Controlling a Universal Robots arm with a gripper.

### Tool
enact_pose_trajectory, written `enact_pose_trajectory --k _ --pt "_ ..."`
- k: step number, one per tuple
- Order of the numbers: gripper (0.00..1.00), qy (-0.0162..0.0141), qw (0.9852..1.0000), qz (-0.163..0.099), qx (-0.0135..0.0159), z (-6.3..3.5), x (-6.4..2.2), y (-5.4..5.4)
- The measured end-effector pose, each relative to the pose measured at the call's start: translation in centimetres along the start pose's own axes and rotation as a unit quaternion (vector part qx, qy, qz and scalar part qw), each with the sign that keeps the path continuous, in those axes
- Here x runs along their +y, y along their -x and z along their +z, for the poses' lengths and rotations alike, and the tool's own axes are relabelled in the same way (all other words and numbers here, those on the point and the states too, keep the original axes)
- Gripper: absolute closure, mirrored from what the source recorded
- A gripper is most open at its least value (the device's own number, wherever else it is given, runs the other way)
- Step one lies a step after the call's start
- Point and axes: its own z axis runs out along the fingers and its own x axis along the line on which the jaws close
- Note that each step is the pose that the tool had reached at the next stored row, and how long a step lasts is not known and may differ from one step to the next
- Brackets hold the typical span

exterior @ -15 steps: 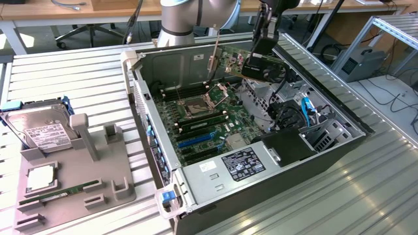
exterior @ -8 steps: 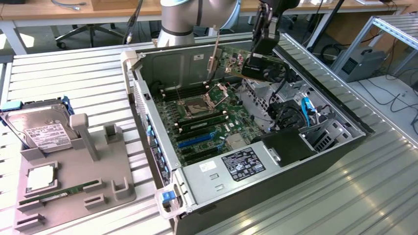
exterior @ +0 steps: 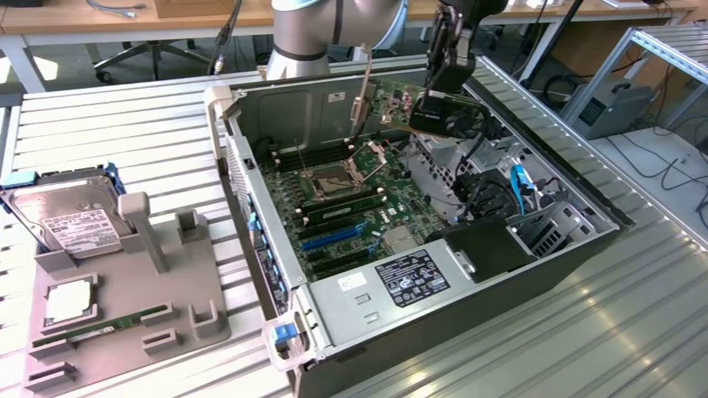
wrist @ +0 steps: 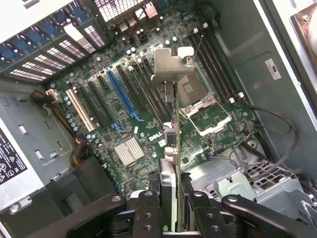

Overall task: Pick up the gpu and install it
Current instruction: 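Insert the gpu into the slot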

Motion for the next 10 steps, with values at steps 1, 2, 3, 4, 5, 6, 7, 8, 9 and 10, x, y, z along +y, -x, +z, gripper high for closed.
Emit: enact_pose_trajectory --k 1,2,3,4,5,6,7,8,9,10 --pt "0.73 0.0 1.0 -0.002 0.0 0.0 0.0 0.0" --pt "0.73 0.0001 1.0 -0.006 0.0 0.0 0.0 0.0" --pt "0.73 0.0002 1.0 -0.009 -0.0001 0.0 0.0 0.0" --pt "0.73 0.0003 0.9999 -0.012 -0.0001 0.0 0.0 0.0" --pt "0.73 0.0004 0.9999 -0.014 -0.0001 0.0 0.0 0.0" --pt "0.73 0.0004 0.9999 -0.016 -0.0001 0.0 0.0 0.0" --pt "0.73 0.0005 0.9998 -0.019 -0.0001 0.0 0.0 0.0" --pt "0.73 0.0005 0.9998 -0.021 -0.0001 0.0 0.0 0.0" --pt "0.73 0.0006 0.9997 -0.023 -0.0001 0.0 0.0 0.0" --pt "0.73 0.0006 0.9997 -0.025 -0.0001 0.0 0.0 0.0"
